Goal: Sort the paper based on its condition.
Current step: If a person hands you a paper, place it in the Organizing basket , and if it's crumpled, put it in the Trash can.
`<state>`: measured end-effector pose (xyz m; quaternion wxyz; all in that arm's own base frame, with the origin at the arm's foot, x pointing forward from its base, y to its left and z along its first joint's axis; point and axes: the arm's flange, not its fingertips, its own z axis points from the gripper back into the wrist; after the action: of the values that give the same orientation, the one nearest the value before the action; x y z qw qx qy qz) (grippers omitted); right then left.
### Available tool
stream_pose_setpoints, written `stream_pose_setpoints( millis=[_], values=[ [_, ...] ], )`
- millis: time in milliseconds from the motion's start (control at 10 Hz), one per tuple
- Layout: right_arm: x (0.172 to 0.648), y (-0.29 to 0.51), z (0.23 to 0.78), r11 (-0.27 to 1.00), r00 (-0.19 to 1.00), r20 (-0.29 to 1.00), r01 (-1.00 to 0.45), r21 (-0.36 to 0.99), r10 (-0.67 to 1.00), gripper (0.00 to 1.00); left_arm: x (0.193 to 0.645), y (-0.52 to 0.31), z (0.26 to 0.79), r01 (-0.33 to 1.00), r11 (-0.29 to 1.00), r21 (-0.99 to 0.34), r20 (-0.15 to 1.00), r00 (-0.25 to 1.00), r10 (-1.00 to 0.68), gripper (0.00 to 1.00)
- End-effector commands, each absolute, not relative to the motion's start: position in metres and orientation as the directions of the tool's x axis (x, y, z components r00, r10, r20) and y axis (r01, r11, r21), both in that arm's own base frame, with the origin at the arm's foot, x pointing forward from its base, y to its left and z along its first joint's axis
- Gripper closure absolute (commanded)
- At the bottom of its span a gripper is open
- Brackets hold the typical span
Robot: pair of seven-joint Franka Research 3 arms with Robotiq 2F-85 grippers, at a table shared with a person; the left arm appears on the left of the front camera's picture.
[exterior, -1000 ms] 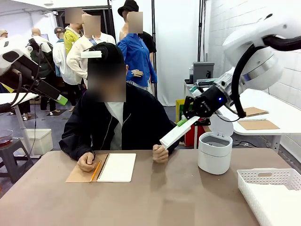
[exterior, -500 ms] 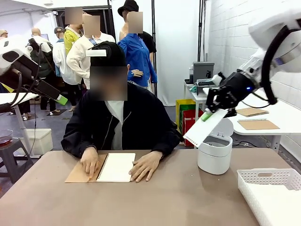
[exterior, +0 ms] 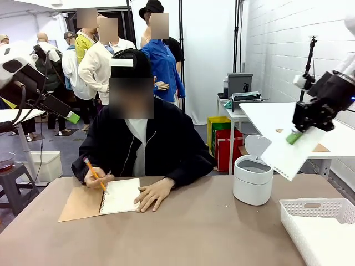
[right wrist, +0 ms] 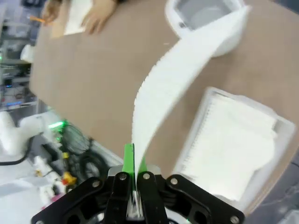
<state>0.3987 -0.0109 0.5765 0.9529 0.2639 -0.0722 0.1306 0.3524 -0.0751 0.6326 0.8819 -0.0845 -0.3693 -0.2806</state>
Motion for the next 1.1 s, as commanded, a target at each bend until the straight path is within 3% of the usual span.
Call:
stream_pose_setpoints(
  millis=[0,400,600,700,800,1000],
  values=[
    [0.374,-0.030,0.554,0.870,0.939,0.256,-0.317,0.378,0.231,1.00,0.353,-0.074,0.634,0.554,0.830,0.061,0.704,0.566,-0.430,0.00],
    [0.316,-0.067,0.526,0.947,0.952,0.147,-0.289,0.140,0.269,1.00,0.353,-0.074,0.634,0.554,0.830,0.061,0.704,0.566,-0.430,0.00],
    [0.308,-0.066,0.515,0.958,0.960,0.138,-0.260,0.118,0.243,1.00,0.353,-0.074,0.634,0.554,0.830,0.061,0.704,0.566,-0.430,0.00],
    [0.313,-0.070,0.517,0.970,0.987,-0.014,-0.156,0.184,0.162,1.00,0.353,-0.074,0.634,0.554,0.830,0.061,0.704,0.566,-0.430,0.00],
    [0.310,-0.072,0.521,0.946,0.952,0.137,-0.293,0.139,0.274,1.00,0.353,-0.074,0.634,0.554,0.830,0.061,0.704,0.566,-0.430,0.00],
    [0.310,-0.072,0.521,0.946,0.952,0.137,-0.293,0.139,0.274,1.00,0.353,-0.074,0.634,0.554,0.830,0.061,0.704,0.566,-0.430,0.00]
  ],
)
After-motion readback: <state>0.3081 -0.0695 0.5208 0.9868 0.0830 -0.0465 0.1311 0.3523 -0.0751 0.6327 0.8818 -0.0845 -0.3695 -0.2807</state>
